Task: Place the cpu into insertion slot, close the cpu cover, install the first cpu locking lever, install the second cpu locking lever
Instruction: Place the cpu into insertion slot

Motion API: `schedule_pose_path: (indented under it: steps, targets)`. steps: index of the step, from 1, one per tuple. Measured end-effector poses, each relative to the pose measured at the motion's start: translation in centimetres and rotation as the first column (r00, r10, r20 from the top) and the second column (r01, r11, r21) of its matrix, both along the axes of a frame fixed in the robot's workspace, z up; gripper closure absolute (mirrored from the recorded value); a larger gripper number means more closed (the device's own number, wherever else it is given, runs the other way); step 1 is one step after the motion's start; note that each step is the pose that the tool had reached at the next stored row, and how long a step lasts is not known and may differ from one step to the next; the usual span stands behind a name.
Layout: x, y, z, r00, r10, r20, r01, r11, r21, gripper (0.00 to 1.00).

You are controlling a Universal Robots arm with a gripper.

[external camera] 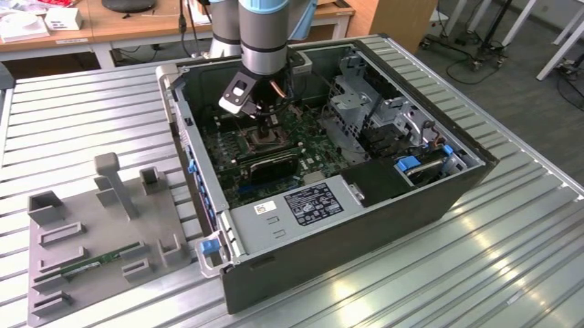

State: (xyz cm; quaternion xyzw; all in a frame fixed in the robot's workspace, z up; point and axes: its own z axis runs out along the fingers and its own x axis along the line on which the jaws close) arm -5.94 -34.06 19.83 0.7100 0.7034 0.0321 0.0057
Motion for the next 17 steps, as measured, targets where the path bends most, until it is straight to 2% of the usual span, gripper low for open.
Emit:
schedule_pose_path:
  steps: [17]
  targets:
    - [0.02, 0.02, 0.01, 1.0000, 0.000, 0.0011, 0.000, 1.0000, 0.0014, 0.89]
